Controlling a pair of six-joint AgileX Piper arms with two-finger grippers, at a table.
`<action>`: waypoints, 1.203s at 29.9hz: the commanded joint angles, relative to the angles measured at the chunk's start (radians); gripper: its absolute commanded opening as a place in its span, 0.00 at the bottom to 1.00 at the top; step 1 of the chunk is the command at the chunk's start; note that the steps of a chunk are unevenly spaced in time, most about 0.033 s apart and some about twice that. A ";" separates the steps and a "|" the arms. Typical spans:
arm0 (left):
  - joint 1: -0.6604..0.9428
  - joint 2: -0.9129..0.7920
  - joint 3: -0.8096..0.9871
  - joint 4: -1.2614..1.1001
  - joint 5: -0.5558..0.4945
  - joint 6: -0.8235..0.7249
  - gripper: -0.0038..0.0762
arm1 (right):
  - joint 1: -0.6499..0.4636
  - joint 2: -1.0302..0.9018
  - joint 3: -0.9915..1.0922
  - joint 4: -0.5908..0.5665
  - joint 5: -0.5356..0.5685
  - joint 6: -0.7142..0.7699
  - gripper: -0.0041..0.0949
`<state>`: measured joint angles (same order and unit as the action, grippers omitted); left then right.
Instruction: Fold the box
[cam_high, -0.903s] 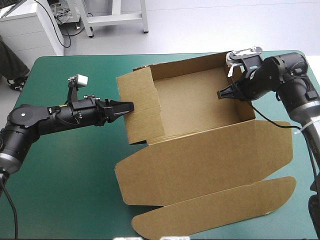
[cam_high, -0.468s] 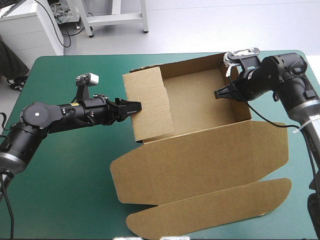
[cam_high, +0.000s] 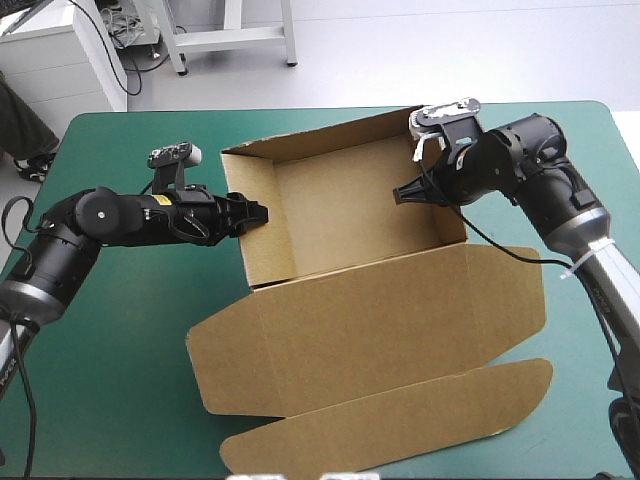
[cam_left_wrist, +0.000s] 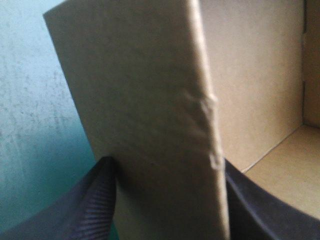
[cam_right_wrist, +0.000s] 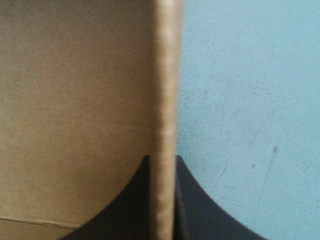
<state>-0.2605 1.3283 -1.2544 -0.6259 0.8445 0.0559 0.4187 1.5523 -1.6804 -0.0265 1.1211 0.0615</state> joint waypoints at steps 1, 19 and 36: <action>-0.004 -0.003 -0.048 -0.014 -0.029 -0.022 0.47 | 0.025 -0.042 -0.027 0.052 -0.070 0.027 0.03; -0.253 0.183 -0.304 0.626 0.102 -0.436 0.04 | 0.116 0.000 -0.028 -0.017 -0.125 0.237 0.03; -0.253 0.339 -0.305 0.651 -0.019 -0.534 0.04 | 0.080 0.238 -0.028 -0.031 -0.169 0.260 0.03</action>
<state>-0.4890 1.6881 -1.5259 0.1154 0.9534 -0.4852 0.4996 1.7988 -1.6728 -0.1836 1.0629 0.3623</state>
